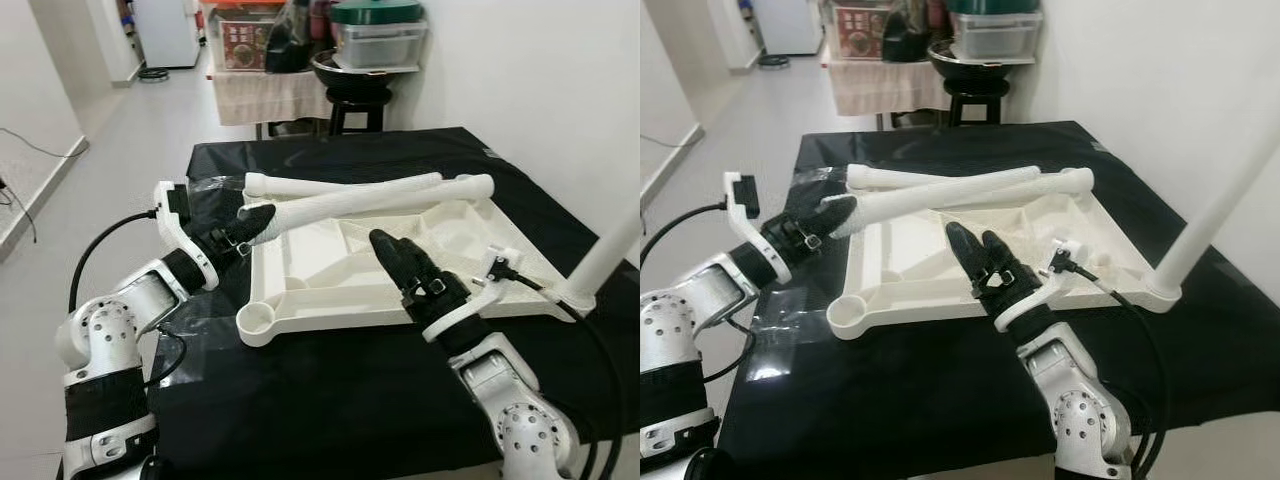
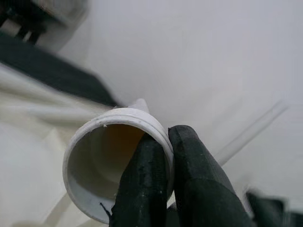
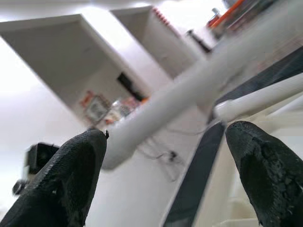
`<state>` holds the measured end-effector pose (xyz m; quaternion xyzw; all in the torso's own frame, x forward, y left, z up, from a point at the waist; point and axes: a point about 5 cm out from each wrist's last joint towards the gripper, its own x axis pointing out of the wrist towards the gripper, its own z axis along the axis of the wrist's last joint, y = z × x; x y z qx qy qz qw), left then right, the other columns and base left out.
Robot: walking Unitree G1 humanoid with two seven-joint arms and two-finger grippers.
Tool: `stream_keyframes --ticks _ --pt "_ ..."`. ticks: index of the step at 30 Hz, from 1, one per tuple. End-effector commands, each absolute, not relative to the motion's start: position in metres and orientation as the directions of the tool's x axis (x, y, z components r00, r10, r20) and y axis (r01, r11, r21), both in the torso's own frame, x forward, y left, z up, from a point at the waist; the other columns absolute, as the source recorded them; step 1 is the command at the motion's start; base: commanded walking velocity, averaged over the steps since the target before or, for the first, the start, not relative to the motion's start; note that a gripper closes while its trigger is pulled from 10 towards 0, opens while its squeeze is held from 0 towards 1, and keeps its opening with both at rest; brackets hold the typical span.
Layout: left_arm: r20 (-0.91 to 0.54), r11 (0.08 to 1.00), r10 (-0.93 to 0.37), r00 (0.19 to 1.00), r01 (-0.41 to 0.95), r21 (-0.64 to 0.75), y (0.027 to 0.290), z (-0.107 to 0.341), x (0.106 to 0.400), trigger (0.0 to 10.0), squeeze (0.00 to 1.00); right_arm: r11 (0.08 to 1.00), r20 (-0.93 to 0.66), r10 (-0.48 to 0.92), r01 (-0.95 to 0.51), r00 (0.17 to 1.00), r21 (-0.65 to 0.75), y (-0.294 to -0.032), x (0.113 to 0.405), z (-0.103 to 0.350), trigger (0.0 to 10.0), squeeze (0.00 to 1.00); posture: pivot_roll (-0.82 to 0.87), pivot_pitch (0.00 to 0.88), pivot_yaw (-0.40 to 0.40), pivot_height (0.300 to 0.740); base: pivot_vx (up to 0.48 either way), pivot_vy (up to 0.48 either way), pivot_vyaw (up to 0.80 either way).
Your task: Building children table
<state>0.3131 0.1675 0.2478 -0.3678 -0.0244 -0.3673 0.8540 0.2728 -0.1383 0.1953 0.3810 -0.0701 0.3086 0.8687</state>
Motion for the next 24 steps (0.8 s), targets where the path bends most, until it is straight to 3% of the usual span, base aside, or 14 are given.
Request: stream_keyframes --ticks 1,4,5,7,9,11,15,21,24 --pt "0.394 0.417 -0.605 0.692 0.697 -0.583 0.171 0.259 0.307 0.0 0.0 0.478 0.356 0.515 -0.606 0.779 0.636 -0.135 0.269 0.192 10.0 0.0 -0.02 0.0 -0.041 0.74 0.0 0.0 0.0" --pt "0.443 0.379 -0.608 0.659 0.731 -0.567 0.169 0.265 0.303 0.0 0.0 0.456 0.355 0.534 -0.615 0.767 0.644 -0.131 0.269 0.191 10.0 0.0 -0.02 0.0 -0.039 0.74 0.0 0.0 0.0" --pt "0.483 0.338 -0.625 0.613 0.77 -0.541 0.165 0.269 0.298 0.0 0.0 0.445 0.35 0.543 -0.615 0.763 0.651 -0.126 0.271 0.19 10.0 0.0 -0.02 0.0 -0.04 0.74 0.0 0.0 0.0" --pt "0.483 0.338 -0.625 0.613 0.77 -0.541 0.165 0.269 0.298 0.0 0.0 0.445 0.35 0.543 -0.615 0.763 0.651 -0.126 0.271 0.19 10.0 0.0 -0.02 0.0 -0.04 0.74 0.0 0.0 0.0" --pt "0.558 0.163 -0.705 0.437 0.866 -0.472 0.146 0.271 0.275 0.0 0.0 0.397 0.375 0.518 -0.605 0.768 0.691 -0.114 0.286 0.195 10.0 0.0 0.0 0.0 -0.036 0.74 0.0 0.0 0.0" --pt "0.563 0.128 -0.722 0.403 0.877 -0.463 0.143 0.268 0.268 0.0 0.0 0.369 0.401 0.516 -0.618 0.757 0.694 -0.111 0.289 0.2 10.0 0.0 0.01 0.0 -0.036 0.74 0.0 0.0 0.0" --pt "0.559 0.092 -0.744 0.366 0.885 -0.457 0.14 0.263 0.259 0.0 0.0 0.326 0.447 0.525 -0.656 0.724 0.681 -0.106 0.292 0.21 10.0 0.0 0.01 0.0 -0.033 0.74 0.0 0.0 0.0" --pt "0.531 0.09 -0.751 0.392 0.858 -0.506 0.137 0.25 0.254 0.0 0.0 0.167 0.605 0.577 -0.805 0.548 0.57 -0.103 0.291 0.239 10.0 0.0 0.04 0.0 -0.042 0.74 0.0 0.0 0.0" --pt "0.532 0.092 -0.746 0.401 0.853 -0.513 0.138 0.248 0.253 0.0 0.0 0.142 0.622 0.586 -0.821 0.52 0.553 -0.102 0.29 0.24 10.0 0.0 0.04 0.0 -0.043 0.74 0.0 0.0 0.0"
